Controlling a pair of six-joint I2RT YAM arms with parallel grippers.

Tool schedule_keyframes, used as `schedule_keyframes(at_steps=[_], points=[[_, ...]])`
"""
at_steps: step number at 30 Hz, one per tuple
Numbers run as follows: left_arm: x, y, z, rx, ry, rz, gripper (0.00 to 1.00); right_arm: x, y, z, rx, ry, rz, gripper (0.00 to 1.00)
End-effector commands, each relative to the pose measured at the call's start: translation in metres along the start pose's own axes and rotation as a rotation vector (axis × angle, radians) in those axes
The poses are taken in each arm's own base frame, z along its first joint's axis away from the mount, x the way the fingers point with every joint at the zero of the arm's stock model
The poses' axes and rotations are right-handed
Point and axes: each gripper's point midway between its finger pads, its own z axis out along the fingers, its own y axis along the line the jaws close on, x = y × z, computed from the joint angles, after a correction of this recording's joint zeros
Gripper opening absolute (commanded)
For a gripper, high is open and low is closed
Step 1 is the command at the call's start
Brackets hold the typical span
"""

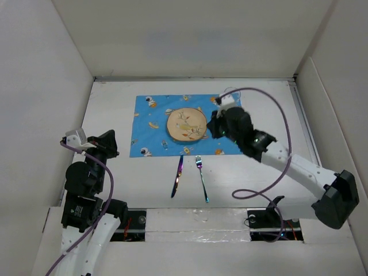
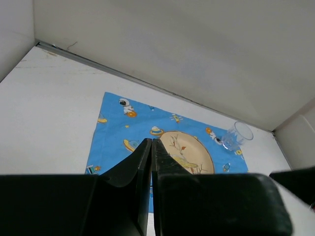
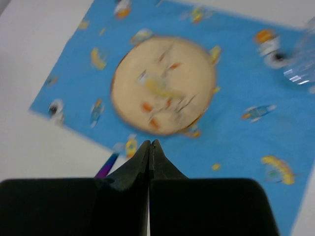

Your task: Set the dinner table for one person

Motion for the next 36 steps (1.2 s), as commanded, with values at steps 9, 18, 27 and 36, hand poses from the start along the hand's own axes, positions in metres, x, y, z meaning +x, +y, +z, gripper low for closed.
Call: schedule_keyframes(at_steps=[9, 18, 27, 36], points=[[-0.012, -0.008, -0.002, 0.033, -0.045, -0.01, 0.4, 0.179, 0.063, -0.057, -0.029, 0.237, -0.024, 0.0], [-0.007, -0.007, 0.003, 0.023, -0.023, -0.004, 0.46, 0.217, 0.078, -0.031, 0.063, 0.362, -0.102, 0.42], [-0.007, -0.009, 0.002, 0.035, -0.021, -0.005, 0.46, 0.247, 0.07, -0.017, 0.105, 0.429, -0.105, 0.31], [-0.007, -0.008, 0.001, 0.035, -0.024, -0.006, 0.46, 0.264, 0.065, -0.039, 0.17, 0.483, -0.104, 0.0]])
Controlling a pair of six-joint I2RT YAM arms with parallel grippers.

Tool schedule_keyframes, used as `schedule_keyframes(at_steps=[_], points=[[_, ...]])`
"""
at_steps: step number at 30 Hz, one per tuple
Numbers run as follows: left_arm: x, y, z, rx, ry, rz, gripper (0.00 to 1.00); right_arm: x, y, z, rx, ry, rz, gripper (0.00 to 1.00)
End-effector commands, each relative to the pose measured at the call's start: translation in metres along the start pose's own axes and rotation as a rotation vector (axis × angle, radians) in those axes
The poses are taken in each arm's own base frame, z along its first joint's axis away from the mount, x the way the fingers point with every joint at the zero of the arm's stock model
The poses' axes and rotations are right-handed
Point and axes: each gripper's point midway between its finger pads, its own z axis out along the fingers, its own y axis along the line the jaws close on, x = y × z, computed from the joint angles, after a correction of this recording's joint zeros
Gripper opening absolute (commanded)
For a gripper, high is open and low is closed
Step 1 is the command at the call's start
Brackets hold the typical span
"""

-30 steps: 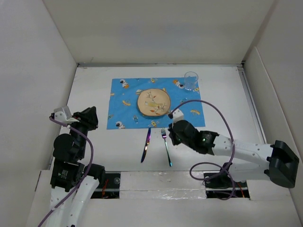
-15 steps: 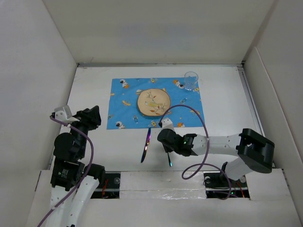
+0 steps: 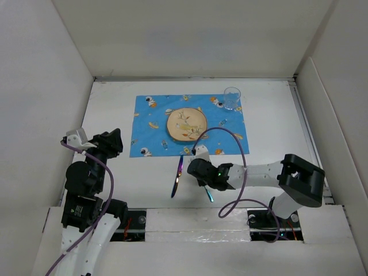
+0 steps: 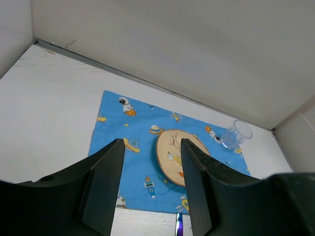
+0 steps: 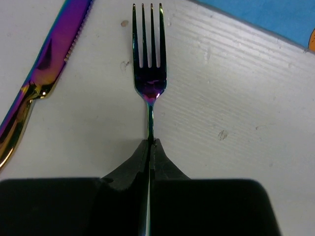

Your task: Set the dinner table for one person

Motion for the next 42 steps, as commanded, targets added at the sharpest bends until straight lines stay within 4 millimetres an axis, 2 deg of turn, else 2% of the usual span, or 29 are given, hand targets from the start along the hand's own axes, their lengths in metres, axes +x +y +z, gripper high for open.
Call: schedule_keyframes(at_steps=[1, 3, 5, 6, 7, 9, 10, 11, 12, 13, 14, 15, 16, 17, 18, 19, 20, 21, 23, 24, 25, 28, 33, 35, 42], points=[[-0.009, -0.009, 0.001, 0.038, -0.031, -0.007, 0.46, -0.002, -0.001, -0.026, 0.022, -0.014, 0.023, 0.0], [-0.013, -0.012, -0.001, 0.052, -0.044, -0.012, 0.46, -0.014, 0.001, -0.049, 0.032, -0.048, 0.012, 0.0], [-0.011, -0.011, 0.0, 0.05, -0.036, -0.009, 0.46, -0.037, 0.006, -0.069, 0.002, -0.101, 0.036, 0.0], [-0.01, -0.012, 0.0, 0.056, -0.03, -0.009, 0.46, -0.062, 0.026, -0.081, -0.064, -0.159, 0.057, 0.0], [-0.012, -0.015, -0.001, 0.068, -0.037, -0.013, 0.46, -0.078, 0.035, -0.087, -0.102, -0.201, 0.046, 0.0], [-0.014, -0.015, -0.002, 0.072, -0.047, -0.016, 0.46, -0.108, 0.057, -0.083, -0.143, -0.253, 0.056, 0.0], [-0.014, -0.014, -0.003, 0.064, -0.047, -0.015, 0.46, -0.149, 0.072, -0.092, -0.169, -0.307, 0.076, 0.0], [-0.014, -0.012, -0.002, 0.057, -0.046, -0.016, 0.46, -0.154, 0.083, -0.072, -0.136, -0.288, 0.047, 0.0], [-0.014, -0.011, -0.003, 0.048, -0.046, -0.015, 0.46, -0.169, 0.092, -0.068, -0.123, -0.314, 0.043, 0.0], [-0.014, -0.01, -0.003, 0.044, -0.047, -0.017, 0.46, -0.214, 0.102, -0.075, -0.133, -0.387, 0.066, 0.0], [-0.014, -0.01, -0.003, 0.046, -0.049, -0.019, 0.45, -0.229, 0.108, -0.067, -0.131, -0.397, 0.072, 0.0], [-0.014, -0.01, -0.002, 0.042, -0.047, -0.017, 0.45, -0.226, 0.115, -0.034, -0.095, -0.357, 0.048, 0.0], [-0.011, -0.008, -0.001, 0.034, -0.037, -0.014, 0.45, -0.237, 0.117, -0.024, -0.085, -0.358, 0.039, 0.0], [-0.012, -0.008, -0.001, 0.032, -0.037, -0.015, 0.45, -0.277, 0.119, -0.03, -0.089, -0.416, 0.093, 0.0], [-0.011, -0.008, -0.001, 0.03, -0.037, -0.015, 0.44, -0.264, 0.119, 0.005, -0.043, -0.352, 0.061, 0.0], [-0.012, -0.009, -0.002, 0.036, -0.039, -0.016, 0.44, -0.29, 0.115, 0.029, -0.03, -0.359, 0.098, 0.0], [-0.011, -0.009, -0.001, 0.038, -0.036, -0.016, 0.44, -0.306, 0.119, 0.018, -0.049, -0.393, 0.119, 0.0], [-0.011, -0.01, -0.001, 0.041, -0.035, -0.014, 0.44, -0.296, 0.119, 0.044, -0.03, -0.354, 0.111, 0.0], [-0.01, -0.012, -0.002, 0.054, -0.03, -0.017, 0.44, -0.301, 0.111, 0.065, -0.015, -0.331, 0.155, 0.0], [-0.01, -0.012, -0.002, 0.054, -0.032, -0.02, 0.44, -0.31, 0.114, 0.062, -0.016, -0.343, 0.17, 0.0], [-0.01, -0.012, -0.002, 0.053, -0.029, -0.021, 0.44, -0.303, 0.107, 0.084, 0.014, -0.319, 0.204, 0.0], [-0.01, -0.013, -0.002, 0.058, -0.027, -0.02, 0.44, -0.298, 0.109, 0.103, -0.016, -0.296, 0.274, 0.0], [-0.007, -0.014, 0.0, 0.065, -0.015, -0.019, 0.44, -0.296, 0.1, 0.126, -0.011, -0.283, 0.339, 0.0], [-0.007, -0.016, -0.001, 0.073, -0.013, -0.019, 0.44, -0.295, 0.087, 0.138, -0.001, -0.262, 0.377, 0.0], [-0.006, -0.017, 0.0, 0.082, -0.01, -0.018, 0.44, -0.275, 0.094, 0.158, -0.025, -0.222, 0.429, 0.0]])
